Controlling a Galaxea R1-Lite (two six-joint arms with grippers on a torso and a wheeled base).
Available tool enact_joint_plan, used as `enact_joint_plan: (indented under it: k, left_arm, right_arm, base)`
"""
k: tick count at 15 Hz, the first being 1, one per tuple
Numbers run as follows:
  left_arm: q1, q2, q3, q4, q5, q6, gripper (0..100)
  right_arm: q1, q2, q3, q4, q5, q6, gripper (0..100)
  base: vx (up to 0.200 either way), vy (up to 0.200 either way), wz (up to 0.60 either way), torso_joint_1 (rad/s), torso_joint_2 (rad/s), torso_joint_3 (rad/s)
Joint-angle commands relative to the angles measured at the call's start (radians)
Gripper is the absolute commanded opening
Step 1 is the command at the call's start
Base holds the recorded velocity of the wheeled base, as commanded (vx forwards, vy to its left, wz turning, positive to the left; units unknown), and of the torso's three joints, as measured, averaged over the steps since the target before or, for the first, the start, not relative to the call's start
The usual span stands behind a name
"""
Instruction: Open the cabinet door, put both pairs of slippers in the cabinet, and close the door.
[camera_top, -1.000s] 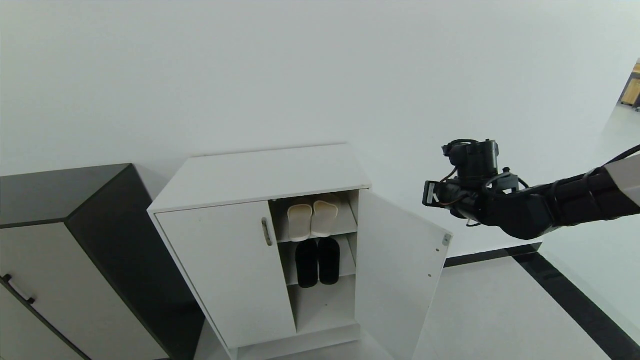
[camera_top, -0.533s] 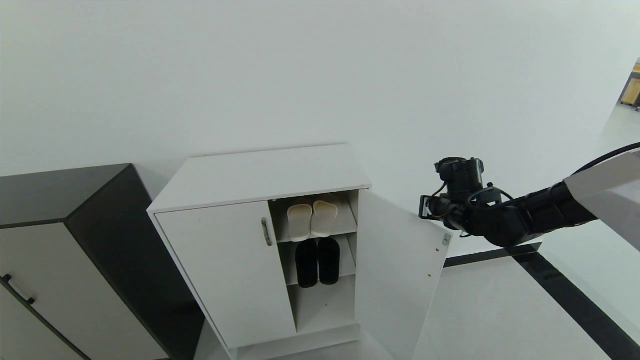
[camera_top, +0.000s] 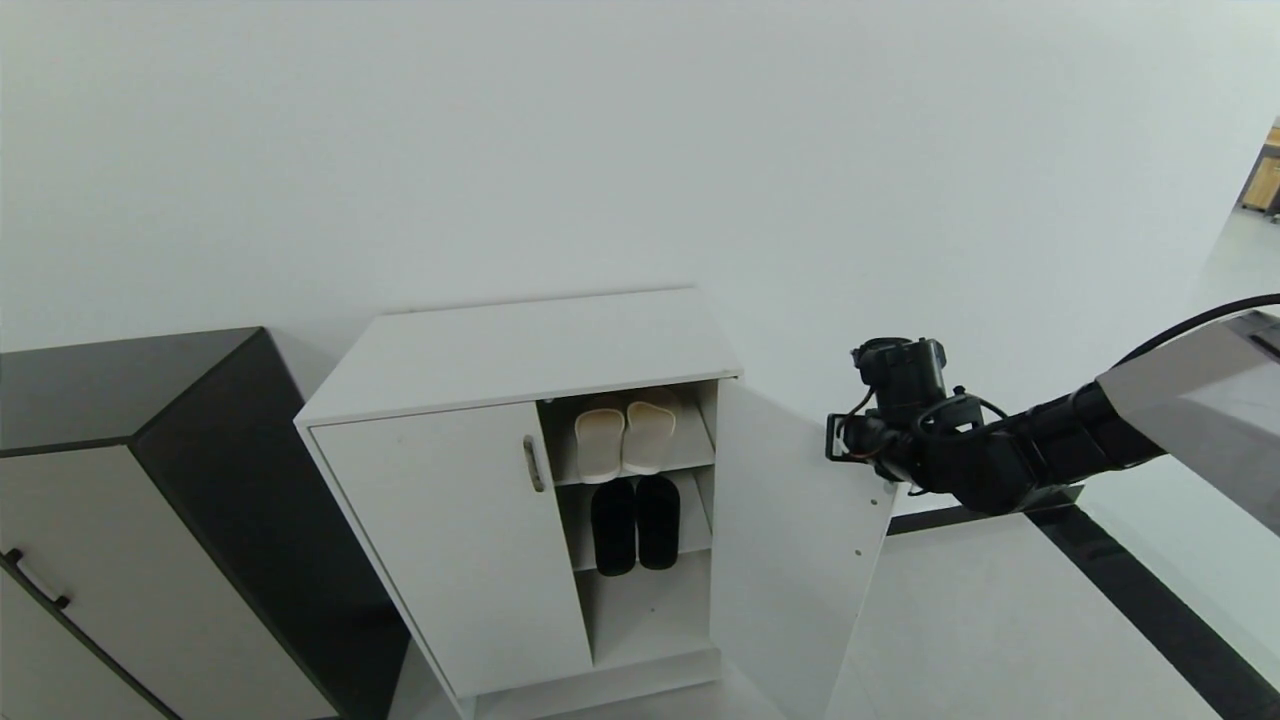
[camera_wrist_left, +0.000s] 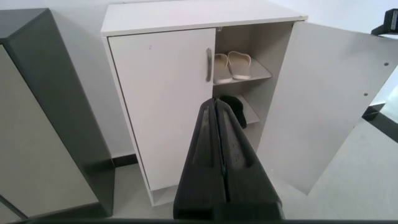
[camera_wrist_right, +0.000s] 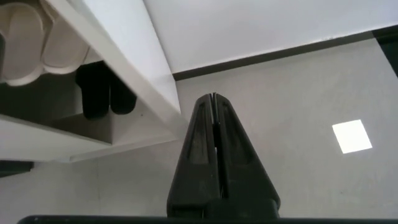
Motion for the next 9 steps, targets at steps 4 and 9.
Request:
enact_joint_plan:
  k: [4,9]
  left_arm:
    - [0.000,0.000,0.000,0.000,0.000,-0.003,0]
    - [0.000,0.000,0.000,0.000,0.002,-0.003,0]
  right_arm:
    - [0.149,-0.086,0.121,-0.046,-0.048,0.000,0]
    - [0.274,-0.189,0.237,-0.088,-0.043,-0.015,0]
  base:
    - [0.000,0.000,0.00,0.000,0.00,0.000]
    - [0.000,0.000,0.00,0.000,0.00,0.000]
